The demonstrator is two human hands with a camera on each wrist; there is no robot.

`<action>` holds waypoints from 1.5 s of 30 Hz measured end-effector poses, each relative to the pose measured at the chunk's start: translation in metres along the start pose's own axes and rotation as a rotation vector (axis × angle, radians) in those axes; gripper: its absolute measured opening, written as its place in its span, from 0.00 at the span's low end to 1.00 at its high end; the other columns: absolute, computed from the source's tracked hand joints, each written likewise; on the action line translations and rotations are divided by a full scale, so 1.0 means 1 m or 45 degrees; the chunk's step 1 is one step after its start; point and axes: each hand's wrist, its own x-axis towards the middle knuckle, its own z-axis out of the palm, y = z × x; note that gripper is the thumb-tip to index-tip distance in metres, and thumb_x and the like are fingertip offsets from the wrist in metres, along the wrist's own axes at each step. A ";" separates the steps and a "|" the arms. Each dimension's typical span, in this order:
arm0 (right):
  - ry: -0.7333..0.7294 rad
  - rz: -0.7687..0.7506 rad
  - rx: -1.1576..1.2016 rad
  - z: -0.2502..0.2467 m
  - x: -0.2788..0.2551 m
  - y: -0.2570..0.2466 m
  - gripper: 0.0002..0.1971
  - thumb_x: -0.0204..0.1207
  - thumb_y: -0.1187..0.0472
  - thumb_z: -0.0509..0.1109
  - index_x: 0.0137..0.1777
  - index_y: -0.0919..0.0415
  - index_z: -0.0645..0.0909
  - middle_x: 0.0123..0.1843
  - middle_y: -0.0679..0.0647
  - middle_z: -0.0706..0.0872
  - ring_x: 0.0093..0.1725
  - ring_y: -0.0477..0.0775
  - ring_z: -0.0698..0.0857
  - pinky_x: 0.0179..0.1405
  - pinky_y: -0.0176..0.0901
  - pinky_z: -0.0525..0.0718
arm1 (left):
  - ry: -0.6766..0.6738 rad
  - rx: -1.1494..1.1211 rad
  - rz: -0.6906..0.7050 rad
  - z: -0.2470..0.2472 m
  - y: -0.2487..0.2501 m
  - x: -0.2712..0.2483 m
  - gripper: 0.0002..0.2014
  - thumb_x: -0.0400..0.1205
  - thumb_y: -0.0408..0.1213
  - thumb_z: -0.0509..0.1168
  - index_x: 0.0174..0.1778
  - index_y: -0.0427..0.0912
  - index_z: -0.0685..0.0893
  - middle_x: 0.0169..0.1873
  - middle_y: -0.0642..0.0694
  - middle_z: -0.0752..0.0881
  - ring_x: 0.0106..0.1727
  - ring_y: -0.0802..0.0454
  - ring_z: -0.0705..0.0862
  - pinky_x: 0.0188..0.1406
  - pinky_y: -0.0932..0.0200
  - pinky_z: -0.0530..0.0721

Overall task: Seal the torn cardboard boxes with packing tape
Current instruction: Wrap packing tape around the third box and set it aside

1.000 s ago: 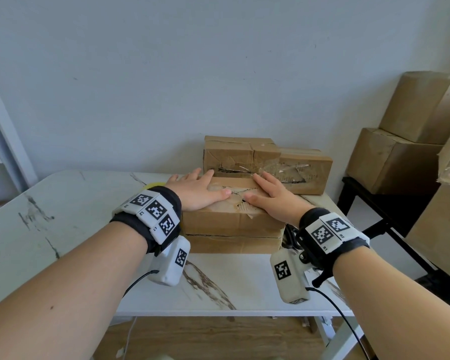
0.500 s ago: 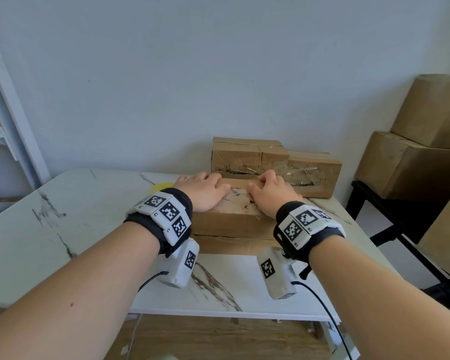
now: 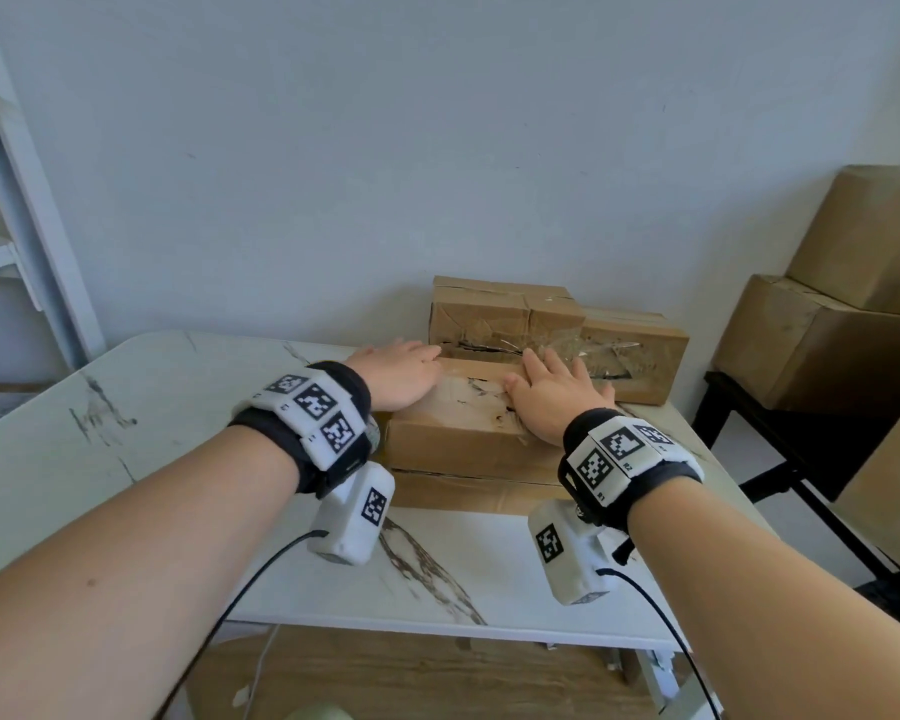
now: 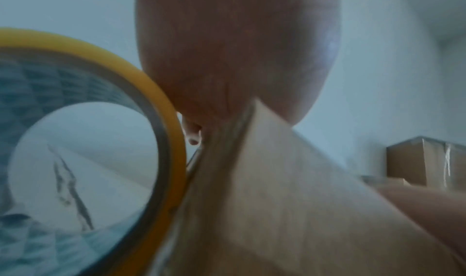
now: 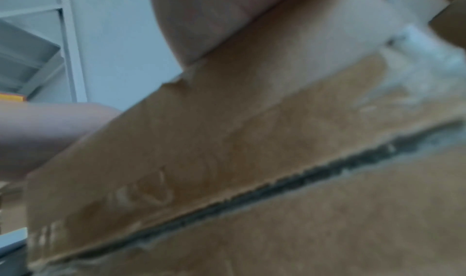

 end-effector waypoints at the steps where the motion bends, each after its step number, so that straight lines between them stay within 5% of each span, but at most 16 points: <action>1: -0.007 0.003 -0.007 -0.001 0.001 0.000 0.28 0.85 0.44 0.41 0.84 0.48 0.46 0.86 0.48 0.44 0.84 0.58 0.40 0.79 0.71 0.40 | 0.028 0.013 -0.015 -0.004 -0.008 -0.003 0.24 0.90 0.45 0.39 0.83 0.46 0.56 0.83 0.47 0.55 0.83 0.50 0.52 0.82 0.43 0.49; 6: -0.036 -0.234 -0.135 -0.015 -0.002 -0.023 0.30 0.86 0.44 0.47 0.85 0.52 0.46 0.86 0.47 0.44 0.85 0.53 0.43 0.81 0.65 0.40 | 0.097 -0.188 -0.091 -0.026 -0.059 -0.016 0.24 0.90 0.46 0.42 0.80 0.40 0.62 0.80 0.44 0.63 0.80 0.47 0.62 0.77 0.56 0.58; 10: -0.307 -0.542 -0.061 -0.026 -0.020 -0.068 0.47 0.73 0.34 0.65 0.85 0.51 0.45 0.86 0.48 0.45 0.84 0.50 0.45 0.83 0.53 0.46 | 0.012 -0.395 -0.085 -0.029 -0.071 -0.023 0.25 0.89 0.49 0.45 0.80 0.41 0.64 0.80 0.45 0.64 0.80 0.49 0.62 0.76 0.58 0.58; 15: -0.408 -0.515 -0.251 -0.022 -0.012 -0.093 0.58 0.63 0.40 0.79 0.84 0.47 0.42 0.86 0.51 0.43 0.85 0.55 0.45 0.82 0.56 0.49 | -0.026 -0.513 -0.158 -0.016 -0.088 -0.022 0.28 0.87 0.54 0.46 0.79 0.43 0.66 0.78 0.45 0.68 0.78 0.47 0.66 0.75 0.55 0.61; 18: -0.427 -0.480 -0.335 -0.016 -0.005 -0.096 0.59 0.61 0.42 0.80 0.84 0.45 0.42 0.86 0.50 0.43 0.84 0.56 0.44 0.82 0.61 0.53 | -0.077 -0.717 -0.272 -0.007 -0.101 -0.019 0.29 0.85 0.59 0.46 0.73 0.43 0.73 0.60 0.46 0.82 0.66 0.46 0.76 0.69 0.52 0.69; 22: -0.370 -0.498 -0.307 -0.013 -0.004 -0.100 0.57 0.60 0.44 0.81 0.83 0.46 0.48 0.81 0.51 0.58 0.80 0.57 0.58 0.77 0.61 0.65 | -0.083 -0.844 -0.291 -0.003 -0.114 -0.014 0.29 0.82 0.63 0.49 0.62 0.44 0.79 0.52 0.46 0.87 0.61 0.46 0.81 0.70 0.47 0.74; 27: -0.304 -0.519 -0.146 -0.014 -0.005 -0.099 0.52 0.57 0.49 0.83 0.80 0.47 0.58 0.73 0.50 0.68 0.73 0.56 0.68 0.71 0.55 0.73 | 0.053 -0.900 -0.242 -0.013 -0.115 -0.010 0.26 0.81 0.60 0.57 0.57 0.39 0.83 0.53 0.39 0.87 0.58 0.43 0.84 0.67 0.46 0.78; 32: -0.219 -0.593 0.240 -0.037 -0.006 -0.101 0.46 0.60 0.59 0.83 0.79 0.55 0.64 0.66 0.50 0.75 0.62 0.48 0.75 0.52 0.34 0.75 | 0.385 -1.161 -0.146 -0.039 -0.110 -0.014 0.28 0.81 0.60 0.56 0.40 0.38 0.88 0.38 0.38 0.91 0.45 0.45 0.88 0.60 0.50 0.80; 38: -0.150 -0.586 0.920 -0.048 0.005 -0.096 0.53 0.38 0.53 0.83 0.70 0.45 0.70 0.65 0.54 0.80 0.62 0.53 0.82 0.65 0.54 0.81 | 0.526 -1.778 0.036 -0.062 -0.106 -0.021 0.26 0.82 0.61 0.54 0.37 0.42 0.84 0.30 0.45 0.87 0.42 0.45 0.85 0.54 0.48 0.79; 41: -0.212 -0.611 1.189 -0.046 0.009 -0.086 0.53 0.41 0.61 0.84 0.72 0.51 0.70 0.67 0.54 0.80 0.64 0.54 0.82 0.68 0.56 0.80 | 0.538 -1.942 0.125 -0.074 -0.085 -0.021 0.22 0.82 0.58 0.58 0.36 0.42 0.80 0.27 0.45 0.83 0.38 0.44 0.85 0.60 0.42 0.79; 45: -0.369 -0.646 1.102 -0.061 0.008 -0.057 0.58 0.45 0.57 0.84 0.80 0.51 0.62 0.73 0.52 0.76 0.73 0.49 0.75 0.76 0.52 0.70 | 0.520 -1.931 0.198 -0.081 -0.054 -0.015 0.19 0.82 0.55 0.60 0.34 0.44 0.78 0.24 0.48 0.79 0.31 0.48 0.85 0.67 0.40 0.76</action>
